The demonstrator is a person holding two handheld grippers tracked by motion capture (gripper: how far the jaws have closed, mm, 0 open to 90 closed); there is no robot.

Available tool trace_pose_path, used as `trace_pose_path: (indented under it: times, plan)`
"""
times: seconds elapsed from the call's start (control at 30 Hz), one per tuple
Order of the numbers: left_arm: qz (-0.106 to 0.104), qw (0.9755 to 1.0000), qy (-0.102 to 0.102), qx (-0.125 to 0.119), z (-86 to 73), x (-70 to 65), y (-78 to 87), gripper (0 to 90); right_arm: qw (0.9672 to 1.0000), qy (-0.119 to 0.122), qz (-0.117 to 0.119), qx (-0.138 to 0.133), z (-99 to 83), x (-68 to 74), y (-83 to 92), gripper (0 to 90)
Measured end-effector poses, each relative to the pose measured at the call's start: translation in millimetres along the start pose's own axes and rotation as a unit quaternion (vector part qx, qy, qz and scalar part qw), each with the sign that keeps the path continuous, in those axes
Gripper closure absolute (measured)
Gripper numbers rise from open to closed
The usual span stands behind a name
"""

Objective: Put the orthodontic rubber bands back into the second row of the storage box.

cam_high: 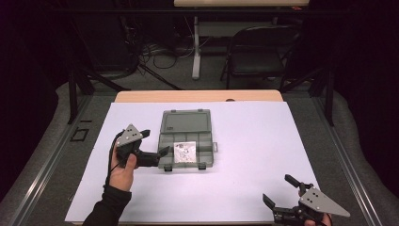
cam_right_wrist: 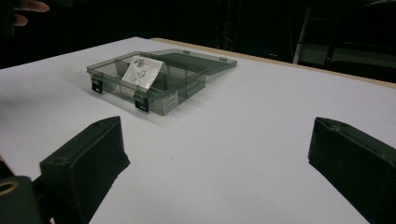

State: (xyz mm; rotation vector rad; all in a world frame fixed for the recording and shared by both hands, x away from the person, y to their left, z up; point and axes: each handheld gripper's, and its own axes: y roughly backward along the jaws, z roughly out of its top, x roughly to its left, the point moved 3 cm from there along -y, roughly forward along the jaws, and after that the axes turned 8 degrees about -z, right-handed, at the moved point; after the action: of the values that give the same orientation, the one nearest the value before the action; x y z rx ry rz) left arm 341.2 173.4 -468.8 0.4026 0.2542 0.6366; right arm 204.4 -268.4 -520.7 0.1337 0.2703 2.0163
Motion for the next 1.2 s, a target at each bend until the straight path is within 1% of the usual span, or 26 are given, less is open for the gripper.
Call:
trace_pose_path:
  times: [0.2,0.27,0.43,0.47,0.53,0.57,0.63,0.7,0.73,0.77,0.87,0.93,1.0,1.1,1.2]
  plan:
    - [-0.002,0.9999,0.003,-0.011,-7.5,-1.4,15.4,3.2,1.0,-0.002,-0.001,0.0,0.3,0.1,0.3,3.2]
    - [0.0,0.9998,0.003,-0.017,-9.7,-3.1,21.0,2.4,1.0,-0.002,0.0,-0.001,0.3,0.3,0.0,3.2]
    - [0.006,0.9998,0.004,-0.021,-16.7,-4.6,31.5,1.6,1.0,0.0,-0.001,-0.003,0.4,0.4,0.1,3.2]
    - [0.006,0.9998,0.004,-0.021,-16.7,-4.6,31.5,1.6,1.0,0.0,-0.001,-0.003,0.4,0.4,0.1,3.2]
    - [0.006,0.9997,0.007,-0.022,-24.0,-4.7,37.3,1.6,1.0,0.0,0.0,0.0,0.4,0.3,0.8,3.2]
    - [0.007,0.9996,0.008,-0.025,-26.7,-4.7,39.1,1.6,1.0,-0.001,-0.001,-0.002,0.5,0.4,0.5,3.2]
    - [0.011,0.9995,0.009,-0.029,-32.6,-5.0,42.4,1.6,1.0,0.0,-0.001,-0.001,0.4,0.4,0.5,3.2]
    - [0.009,0.9995,0.009,-0.029,-38.6,-5.2,45.7,1.6,1.0,0.0,-0.002,-0.002,0.4,0.6,0.3,3.2]
    - [0.009,0.9995,0.009,-0.029,-38.6,-5.2,45.7,1.6,1.0,0.0,-0.002,-0.002,0.4,0.7,0.3,3.2]
    - [0.011,0.9993,0.011,-0.033,-44.1,-5.7,49.1,1.6,1.0,0.0,-0.001,-0.001,0.5,0.7,0.6,3.2]
    - [0.011,0.9993,0.012,-0.034,-48.5,-6.0,52.2,1.7,1.0,-0.001,0.0,-0.002,0.3,0.6,0.3,3.2]
    - [0.008,0.9993,0.013,-0.034,-54.6,-6.5,54.8,1.7,1.0,-0.003,0.0,-0.001,0.2,0.8,0.2,3.2]
    - [0.007,0.9994,0.013,-0.031,-57.1,-6.3,55.3,1.6,1.0,-0.003,-0.001,-0.001,0.1,1.0,0.1,3.2]
    - [0.009,0.9994,0.021,-0.025,-63.7,-5.2,56.3,1.7,1.0,-0.004,-0.001,0.0,0.0,1.2,0.1,3.2]
    - [0.01,0.9995,0.02,-0.022,-67.5,-4.7,58.3,1.6,1.0,-0.005,-0.002,-0.006,0.0,1.0,-0.8,3.2]
